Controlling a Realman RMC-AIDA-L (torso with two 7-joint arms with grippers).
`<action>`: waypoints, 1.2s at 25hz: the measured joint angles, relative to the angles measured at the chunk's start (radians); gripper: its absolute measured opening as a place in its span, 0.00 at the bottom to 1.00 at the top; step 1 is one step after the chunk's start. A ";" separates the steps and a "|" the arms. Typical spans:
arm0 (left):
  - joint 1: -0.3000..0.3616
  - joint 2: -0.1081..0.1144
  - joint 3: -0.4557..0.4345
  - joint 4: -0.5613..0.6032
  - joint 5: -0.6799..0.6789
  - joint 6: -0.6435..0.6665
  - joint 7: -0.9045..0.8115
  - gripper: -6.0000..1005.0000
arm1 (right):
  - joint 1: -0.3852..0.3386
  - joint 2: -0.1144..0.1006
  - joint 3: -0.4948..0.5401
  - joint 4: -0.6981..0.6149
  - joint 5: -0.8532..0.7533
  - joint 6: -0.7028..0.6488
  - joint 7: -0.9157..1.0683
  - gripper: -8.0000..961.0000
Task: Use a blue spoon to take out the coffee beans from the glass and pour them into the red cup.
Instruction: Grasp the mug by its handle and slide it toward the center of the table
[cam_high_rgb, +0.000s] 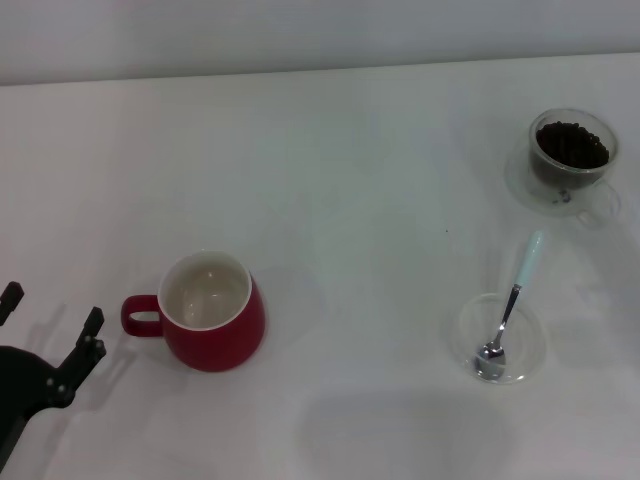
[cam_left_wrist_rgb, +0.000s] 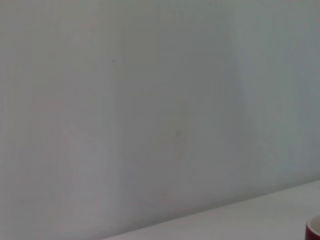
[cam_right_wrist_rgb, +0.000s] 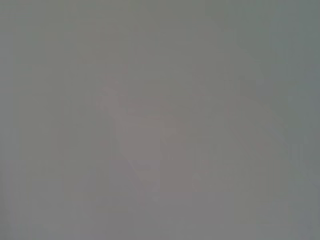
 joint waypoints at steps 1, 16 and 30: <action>-0.002 0.000 0.003 0.000 0.001 -0.002 0.000 0.88 | 0.001 0.000 0.000 0.000 0.000 -0.001 0.001 0.91; -0.023 -0.003 0.018 0.040 0.002 -0.088 0.011 0.88 | 0.029 0.000 0.001 0.000 0.002 -0.013 0.001 0.91; -0.063 -0.005 0.018 0.055 0.001 -0.187 0.021 0.88 | 0.035 0.000 0.002 0.000 0.017 -0.021 0.003 0.91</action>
